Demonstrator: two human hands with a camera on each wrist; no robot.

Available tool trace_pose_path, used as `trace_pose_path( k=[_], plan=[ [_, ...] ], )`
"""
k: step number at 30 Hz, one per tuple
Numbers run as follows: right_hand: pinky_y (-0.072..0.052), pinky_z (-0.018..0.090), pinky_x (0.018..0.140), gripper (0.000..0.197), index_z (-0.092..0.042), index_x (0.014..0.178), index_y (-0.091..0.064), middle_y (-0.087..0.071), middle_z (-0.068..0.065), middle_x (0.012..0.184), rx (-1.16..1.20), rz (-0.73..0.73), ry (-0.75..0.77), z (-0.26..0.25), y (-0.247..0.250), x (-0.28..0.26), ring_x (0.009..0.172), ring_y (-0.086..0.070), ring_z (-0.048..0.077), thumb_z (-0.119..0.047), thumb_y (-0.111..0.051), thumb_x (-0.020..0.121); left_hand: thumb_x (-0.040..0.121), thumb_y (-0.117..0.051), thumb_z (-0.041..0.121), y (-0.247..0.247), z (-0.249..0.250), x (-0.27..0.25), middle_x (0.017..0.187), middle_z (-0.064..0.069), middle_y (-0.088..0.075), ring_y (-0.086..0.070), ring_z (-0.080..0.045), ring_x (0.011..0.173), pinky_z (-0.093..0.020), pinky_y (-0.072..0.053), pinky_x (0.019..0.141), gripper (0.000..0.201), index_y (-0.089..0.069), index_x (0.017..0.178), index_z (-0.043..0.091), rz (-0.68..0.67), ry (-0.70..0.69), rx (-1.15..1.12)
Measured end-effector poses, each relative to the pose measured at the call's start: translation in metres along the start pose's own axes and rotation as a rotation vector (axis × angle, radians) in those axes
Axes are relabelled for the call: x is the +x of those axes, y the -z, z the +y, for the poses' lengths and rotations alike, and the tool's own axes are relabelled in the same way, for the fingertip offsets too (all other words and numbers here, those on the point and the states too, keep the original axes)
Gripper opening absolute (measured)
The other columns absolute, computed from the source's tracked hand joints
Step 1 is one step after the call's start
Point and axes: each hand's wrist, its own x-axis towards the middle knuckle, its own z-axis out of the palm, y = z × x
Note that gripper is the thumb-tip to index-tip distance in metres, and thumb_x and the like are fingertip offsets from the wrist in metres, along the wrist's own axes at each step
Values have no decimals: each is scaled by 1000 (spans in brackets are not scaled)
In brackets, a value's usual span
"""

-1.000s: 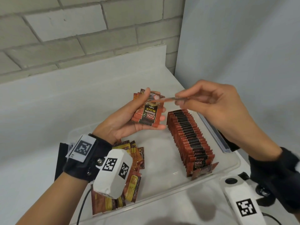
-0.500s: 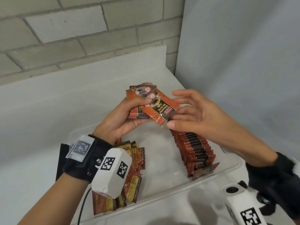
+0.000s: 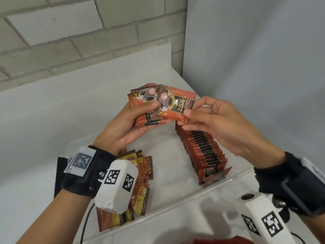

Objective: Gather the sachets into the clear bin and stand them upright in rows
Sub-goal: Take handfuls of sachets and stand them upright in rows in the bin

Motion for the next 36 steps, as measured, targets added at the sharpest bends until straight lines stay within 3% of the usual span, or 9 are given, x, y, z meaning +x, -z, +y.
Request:
trace_pose_path(
  k=[5, 9, 12, 17, 21, 25, 28, 32, 36],
  plan=[
    [-55, 19, 72, 16, -6, 92, -69, -75, 5, 81, -390, -69, 141, -11, 33, -20, 72, -70, 13, -16, -69, 80, 53, -89, 28, 3, 0, 3, 96, -14, -72, -72, -25, 87, -37, -59, 70, 44, -76, 90, 10, 24, -4, -70],
    [-48, 14, 60, 16, -24, 85, -78, -75, -9, 78, -737, -290, 137, -18, 53, -43, 62, -65, 2, -32, -71, 72, 56, -85, 33, -1, 0, 3, 94, -15, -71, -71, -26, 86, -40, -58, 72, 58, -66, 103, 5, 67, -5, -100],
    [-44, 8, 66, 10, -35, 82, -77, -71, -22, 76, -1029, -389, 188, -16, 64, -50, 73, -66, -4, -36, -71, 75, 54, -87, 33, -2, 0, 2, 95, -15, -70, -71, -26, 87, -40, -58, 73, 54, -70, 98, 7, 62, -3, -98],
    [-36, 9, 70, 11, -43, 95, -70, -45, -17, 85, -1340, -481, 143, 3, 67, -54, 91, -46, -9, -36, -65, 87, 53, -89, 30, -6, 1, 1, 95, -16, -71, -71, -27, 89, -39, -59, 72, 67, -61, 107, 4, 93, 27, -96],
    [-36, 10, 71, 13, -42, 97, -71, -37, -19, 86, -1414, -517, 92, 4, 60, -51, 90, -39, -15, -36, -62, 90, 82, -61, 27, -9, 1, 0, 90, -14, -71, -72, -24, 85, -37, -59, 71, 38, -55, 111, 3, 151, 45, -70],
    [-35, 18, 74, 8, -36, 92, -74, -42, -25, 80, -1452, -542, 140, 11, 59, -45, 93, -36, -1, -34, -68, 87, 79, -56, 20, -11, 1, 0, 84, -13, -71, -72, -25, 82, -40, -59, 69, 37, -53, 112, 4, 162, 52, -85],
    [-35, 17, 74, 6, -36, 89, -73, -39, -23, 83, -1466, -525, 123, 12, 59, -44, 94, -38, 4, -34, -70, 85, 79, -56, 19, -10, 1, 1, 83, -12, -71, -72, -24, 82, -41, -60, 69, 34, -54, 110, 5, 144, 56, -69],
    [-34, 11, 70, 9, -40, 81, -64, -35, -19, 90, -1476, -524, 70, 8, 58, -45, 95, -36, -6, -35, -70, 85, 78, -58, 18, -7, -1, 2, 82, -11, -69, -70, -21, 78, -41, -59, 67, 31, -57, 107, 7, 130, 61, -50],
    [-35, 7, 70, 3, -37, 81, -69, -49, -18, 85, -1383, -517, 35, -4, 56, -42, 96, -37, -16, -39, -70, 83, 78, -57, 14, -4, -2, 3, 84, -5, -70, -70, -18, 72, -37, -59, 64, 28, -65, 104, 20, 108, 39, -19]
  ],
)
